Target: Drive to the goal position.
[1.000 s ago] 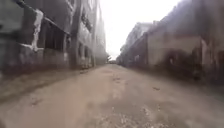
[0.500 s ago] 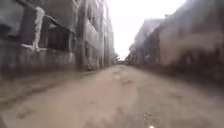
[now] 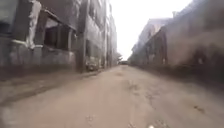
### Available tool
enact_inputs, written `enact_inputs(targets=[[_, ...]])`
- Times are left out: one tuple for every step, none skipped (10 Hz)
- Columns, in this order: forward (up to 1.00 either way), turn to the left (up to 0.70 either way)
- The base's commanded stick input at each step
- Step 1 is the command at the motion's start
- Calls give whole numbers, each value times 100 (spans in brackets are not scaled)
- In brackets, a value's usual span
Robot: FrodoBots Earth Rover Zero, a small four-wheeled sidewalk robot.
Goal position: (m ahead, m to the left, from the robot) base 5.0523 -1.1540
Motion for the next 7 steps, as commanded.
enact_inputs(targets=[[70,1],[70,1],[70,1],[70,1],[70,1],[70,1],[70,0]])
